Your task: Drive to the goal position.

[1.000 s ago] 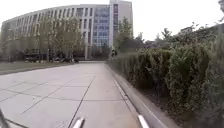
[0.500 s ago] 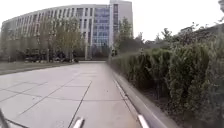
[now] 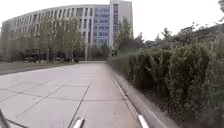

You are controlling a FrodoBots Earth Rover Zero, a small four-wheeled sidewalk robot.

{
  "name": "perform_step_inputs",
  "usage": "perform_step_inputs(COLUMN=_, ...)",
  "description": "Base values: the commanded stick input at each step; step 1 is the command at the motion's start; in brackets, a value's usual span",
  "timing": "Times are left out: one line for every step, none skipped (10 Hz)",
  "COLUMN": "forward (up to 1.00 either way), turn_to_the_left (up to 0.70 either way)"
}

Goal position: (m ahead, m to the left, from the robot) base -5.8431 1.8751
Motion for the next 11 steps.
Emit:
perform_step_inputs(forward=0.00, turn_to_the_left=0.00)
perform_step_inputs(forward=0.00, turn_to_the_left=0.00)
perform_step_inputs(forward=0.00, turn_to_the_left=0.00)
perform_step_inputs(forward=0.02, turn_to_the_left=0.00)
perform_step_inputs(forward=0.03, turn_to_the_left=0.00)
perform_step_inputs(forward=0.02, turn_to_the_left=0.00)
perform_step_inputs(forward=0.01, turn_to_the_left=0.00)
perform_step_inputs(forward=0.01, turn_to_the_left=0.00)
perform_step_inputs(forward=0.04, turn_to_the_left=0.00)
perform_step_inputs(forward=0.01, turn_to_the_left=0.00)
perform_step_inputs(forward=0.02, turn_to_the_left=0.00)
